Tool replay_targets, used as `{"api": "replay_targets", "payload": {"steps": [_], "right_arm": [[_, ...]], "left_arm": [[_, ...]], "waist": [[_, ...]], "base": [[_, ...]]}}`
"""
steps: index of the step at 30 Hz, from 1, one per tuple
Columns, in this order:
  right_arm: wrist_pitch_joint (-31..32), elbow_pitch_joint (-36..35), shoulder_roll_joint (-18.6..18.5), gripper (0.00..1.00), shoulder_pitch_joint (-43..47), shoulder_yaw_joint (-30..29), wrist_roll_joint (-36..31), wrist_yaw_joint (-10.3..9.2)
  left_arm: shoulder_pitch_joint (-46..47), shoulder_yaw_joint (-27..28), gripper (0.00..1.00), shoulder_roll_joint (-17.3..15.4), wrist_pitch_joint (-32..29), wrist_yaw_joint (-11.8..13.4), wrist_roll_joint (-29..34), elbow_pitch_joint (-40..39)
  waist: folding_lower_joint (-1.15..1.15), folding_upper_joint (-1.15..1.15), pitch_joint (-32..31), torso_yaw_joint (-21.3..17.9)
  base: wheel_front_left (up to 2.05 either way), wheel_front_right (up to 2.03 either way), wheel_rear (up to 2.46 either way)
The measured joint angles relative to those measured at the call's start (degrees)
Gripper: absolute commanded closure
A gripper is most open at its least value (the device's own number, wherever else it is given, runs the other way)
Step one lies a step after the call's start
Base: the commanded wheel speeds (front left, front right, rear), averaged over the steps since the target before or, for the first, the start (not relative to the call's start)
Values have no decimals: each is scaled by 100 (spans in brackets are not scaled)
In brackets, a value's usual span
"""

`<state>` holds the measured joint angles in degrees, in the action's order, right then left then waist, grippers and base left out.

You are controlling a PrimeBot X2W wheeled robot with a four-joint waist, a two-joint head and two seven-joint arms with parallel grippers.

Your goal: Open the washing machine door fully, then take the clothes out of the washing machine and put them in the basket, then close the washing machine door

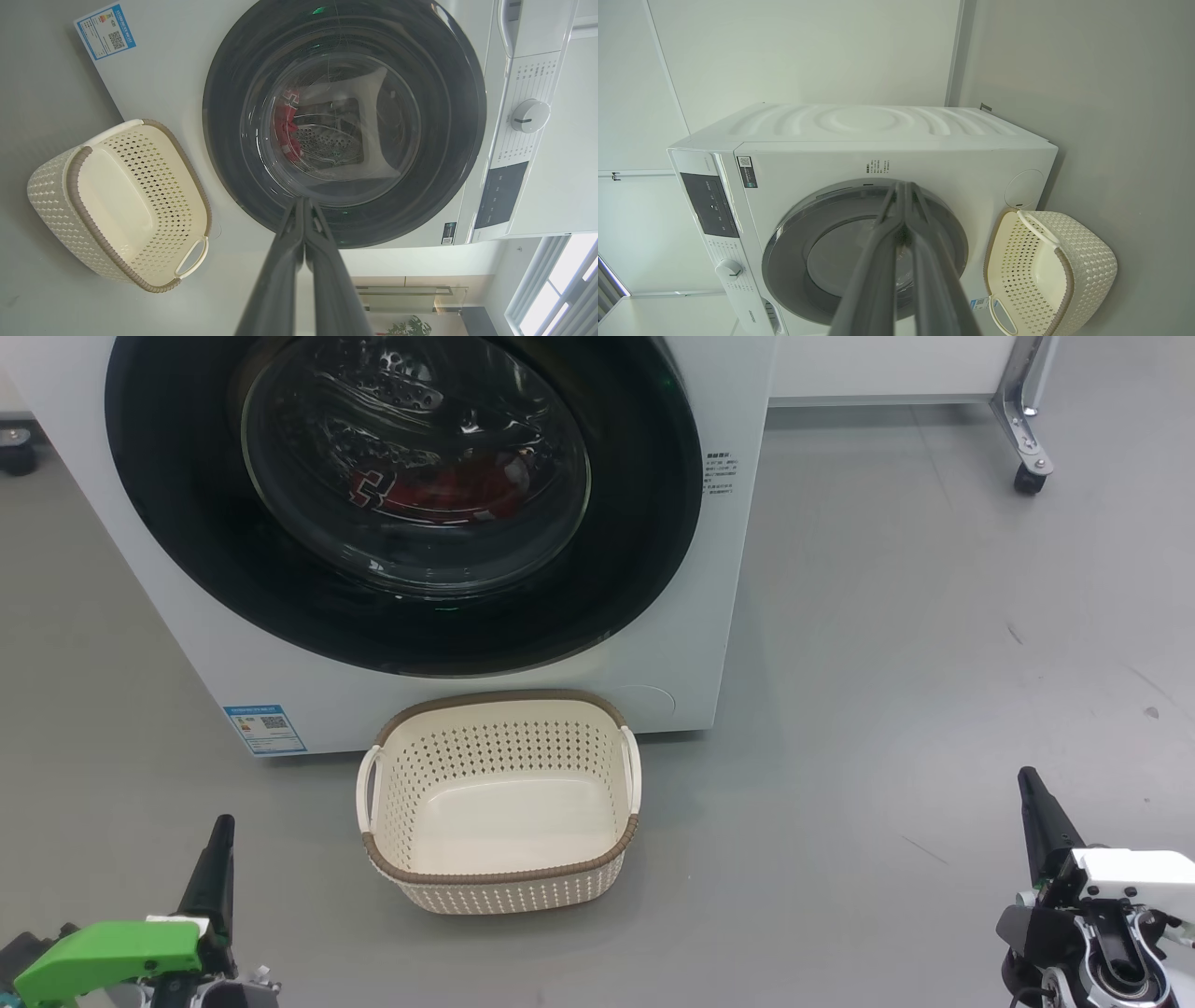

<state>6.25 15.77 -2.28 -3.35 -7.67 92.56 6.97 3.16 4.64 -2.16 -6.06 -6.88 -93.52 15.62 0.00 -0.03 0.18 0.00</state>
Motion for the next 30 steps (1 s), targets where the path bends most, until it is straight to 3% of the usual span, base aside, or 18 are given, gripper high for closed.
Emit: {"api": "replay_targets", "payload": {"steps": [30], "right_arm": [[0, 0, 0, 100, 0, 0, 0, 0]], "left_arm": [[1, 1, 100, 0, 0, 0, 0, 0]], "waist": [[0, 0, 0, 0]], "base": [[0, 0, 0]]}}
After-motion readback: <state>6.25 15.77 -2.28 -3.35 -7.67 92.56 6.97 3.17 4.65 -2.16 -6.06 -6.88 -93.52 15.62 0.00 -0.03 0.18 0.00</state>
